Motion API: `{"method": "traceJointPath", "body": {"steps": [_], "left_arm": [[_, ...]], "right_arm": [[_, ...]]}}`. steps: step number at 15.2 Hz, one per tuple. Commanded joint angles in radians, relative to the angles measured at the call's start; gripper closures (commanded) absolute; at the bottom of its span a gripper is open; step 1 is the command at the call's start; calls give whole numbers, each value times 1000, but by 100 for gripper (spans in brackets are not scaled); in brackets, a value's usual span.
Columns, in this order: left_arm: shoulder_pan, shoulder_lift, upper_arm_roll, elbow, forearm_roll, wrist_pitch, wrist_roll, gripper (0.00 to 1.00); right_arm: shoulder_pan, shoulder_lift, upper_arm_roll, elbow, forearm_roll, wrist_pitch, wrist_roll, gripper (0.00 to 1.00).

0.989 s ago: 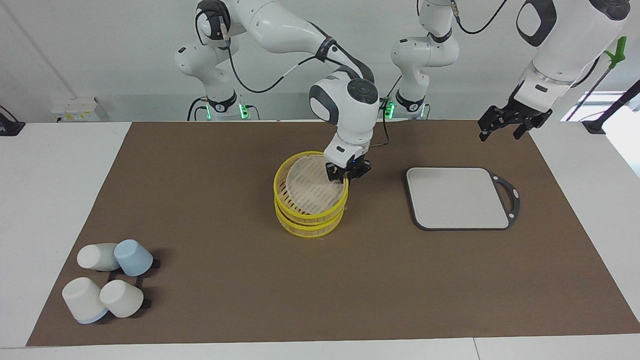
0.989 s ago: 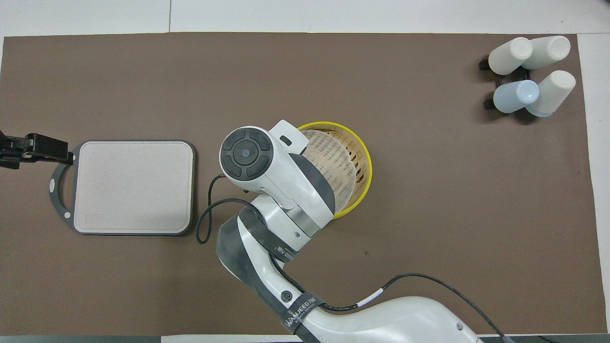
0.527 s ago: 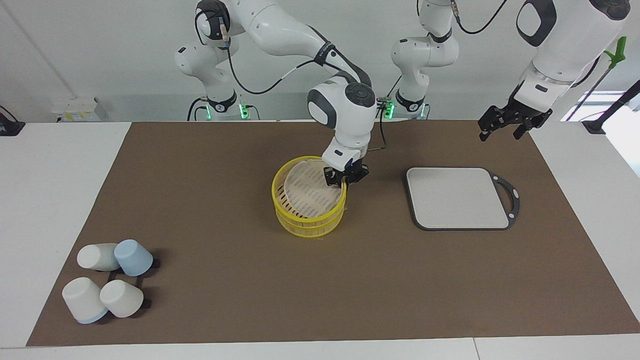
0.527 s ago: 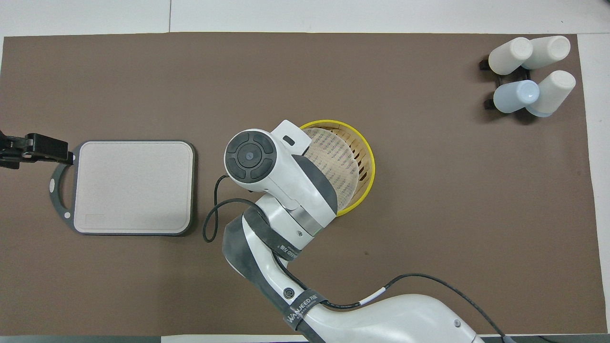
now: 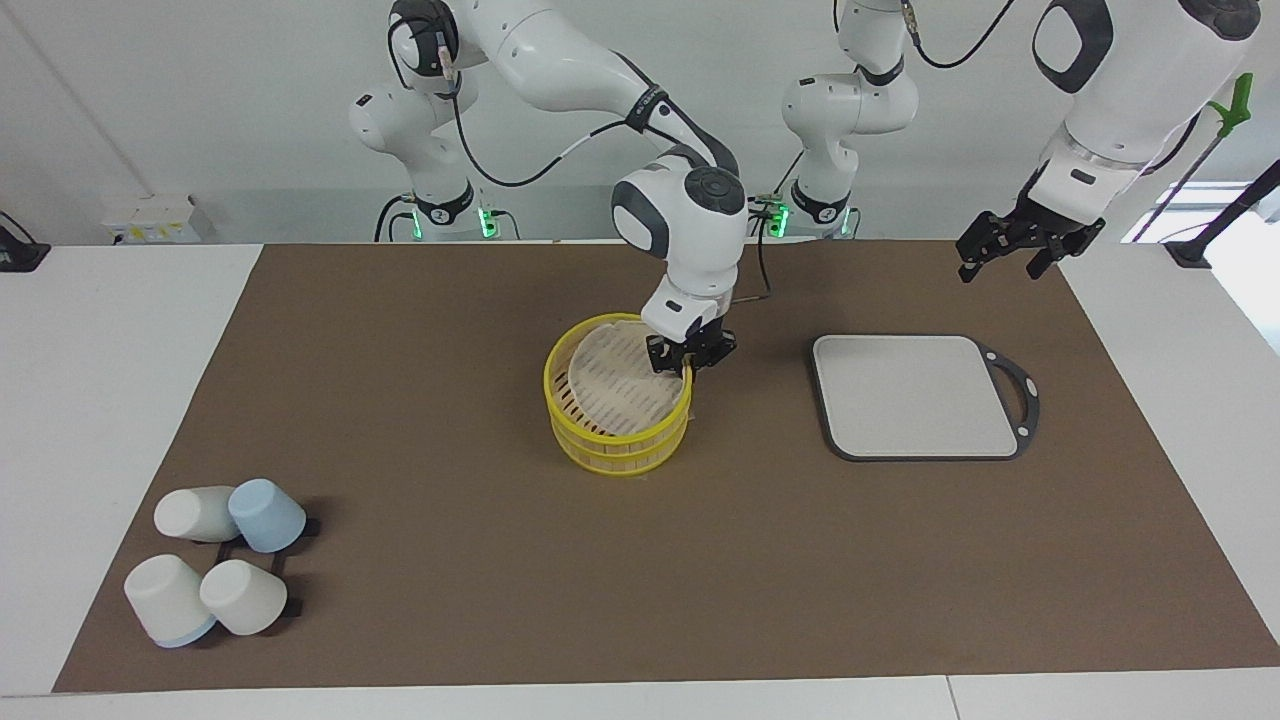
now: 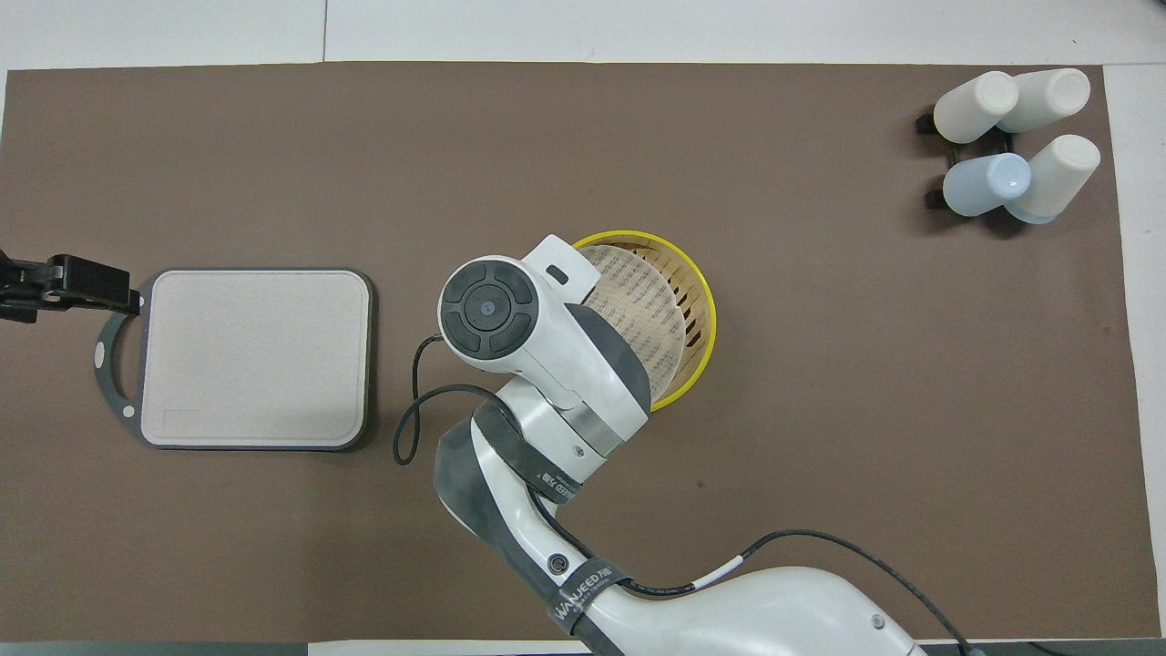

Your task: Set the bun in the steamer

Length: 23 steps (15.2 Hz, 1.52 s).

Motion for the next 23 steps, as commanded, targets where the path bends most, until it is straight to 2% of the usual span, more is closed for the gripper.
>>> {"method": "traceJointPath", "body": {"steps": [1,2,3,4,5,10,13,15,17,20,23], "left_arm": [[-3,-17,0,-16,20,13,13,0],[-4,-17,0,-16,20,13,13,0],[-3,-17,0,-16,20,13,13,0],[-3,-17,0,-16,20,14,13,0],[-3,-17,0,-18,20,16,13,0],[-3,-17,0,-18,20,14,13,0],[-3,-17,0,-16,20,16,13,0],[-3,-17,0,-16,20,16,13,0],[-3,-17,0,-16,20,16,13,0],[-3,-17,0,-16,20,16,13,0],[-3,-17,0,-16,20,16,13,0]], "right_arm": [[3,-41,6,-60,-8,25,35,100],[1,-41,6,-60,1,27,36,100],[1,-41,6,-60,3,30,35,77],[1,-41,6,-60,1,36,33,15],[1,-40,5,-59,0,39,32,0],[-25,-43,-4,3,-11,1,22,0],[-104,-156,-28,15,-10,-69,19,0],[-172,-222,-26,15,-8,-158,-20,0],[-206,-277,-29,10,-10,-284,-153,0],[-267,-366,-29,-12,-16,-463,-208,0],[-367,-458,-15,-61,-14,-511,-347,0]]}}
